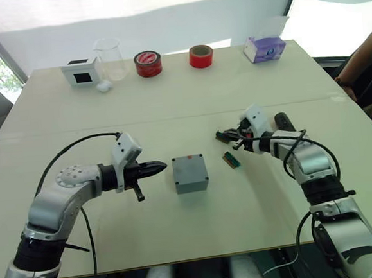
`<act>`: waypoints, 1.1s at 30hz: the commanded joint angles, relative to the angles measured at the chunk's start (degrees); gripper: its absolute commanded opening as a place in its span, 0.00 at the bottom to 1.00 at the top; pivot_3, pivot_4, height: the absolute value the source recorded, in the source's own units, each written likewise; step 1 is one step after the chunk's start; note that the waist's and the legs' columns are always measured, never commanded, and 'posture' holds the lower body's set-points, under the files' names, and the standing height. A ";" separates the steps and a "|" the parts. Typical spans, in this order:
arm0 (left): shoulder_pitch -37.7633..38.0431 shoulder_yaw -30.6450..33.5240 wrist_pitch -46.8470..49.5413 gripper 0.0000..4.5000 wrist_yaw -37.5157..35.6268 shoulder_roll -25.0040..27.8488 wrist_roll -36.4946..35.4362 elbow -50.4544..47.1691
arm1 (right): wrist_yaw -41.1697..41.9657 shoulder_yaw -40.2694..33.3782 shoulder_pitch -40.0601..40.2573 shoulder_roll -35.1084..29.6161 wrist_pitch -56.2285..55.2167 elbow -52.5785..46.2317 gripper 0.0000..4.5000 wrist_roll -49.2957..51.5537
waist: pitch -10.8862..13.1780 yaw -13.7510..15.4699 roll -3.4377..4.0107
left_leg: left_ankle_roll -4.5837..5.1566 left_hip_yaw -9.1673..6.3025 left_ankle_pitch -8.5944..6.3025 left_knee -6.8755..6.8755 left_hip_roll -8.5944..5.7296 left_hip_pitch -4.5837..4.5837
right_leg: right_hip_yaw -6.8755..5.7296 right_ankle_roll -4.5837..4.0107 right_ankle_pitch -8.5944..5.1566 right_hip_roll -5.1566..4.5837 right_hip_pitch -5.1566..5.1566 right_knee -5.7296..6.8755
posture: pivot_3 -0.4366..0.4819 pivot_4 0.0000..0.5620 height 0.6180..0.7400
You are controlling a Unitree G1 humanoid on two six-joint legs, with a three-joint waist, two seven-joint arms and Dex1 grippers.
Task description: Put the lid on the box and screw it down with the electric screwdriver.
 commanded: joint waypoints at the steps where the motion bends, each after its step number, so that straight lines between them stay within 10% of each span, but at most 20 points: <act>1: -0.22 0.53 -1.50 0.00 -0.29 0.64 0.37 -0.43 | -0.68 -3.12 -0.45 -0.02 1.41 -5.18 0.01 2.21 | 0.00 -0.01 0.00 | 0.00 0.00 0.00 0.00 0.00 0.00 | 0.00 0.00 0.00 0.00 0.00 0.00 | 0.48 0.27 1.00; 19: 0.23 3.59 2.96 0.00 -6.72 8.18 -5.94 -4.23 | -1.95 -1.45 12.59 1.14 9.67 -39.90 0.01 10.58 | 0.00 0.03 0.00 | 0.27 -0.02 -0.16 0.00 0.01 0.00 | 0.01 0.00 0.00 0.00 -0.02 0.01 | 0.48 0.27 1.00; 33: -0.14 3.52 4.15 0.00 -5.05 7.16 -8.36 -6.50 | -2.79 3.78 16.17 0.46 8.78 -40.75 0.01 8.43 | 0.00 0.05 0.00 | 0.28 -0.02 -0.16 0.00 0.00 0.00 | 0.01 -0.01 -0.01 0.01 -0.01 0.01 | 0.48 0.27 1.00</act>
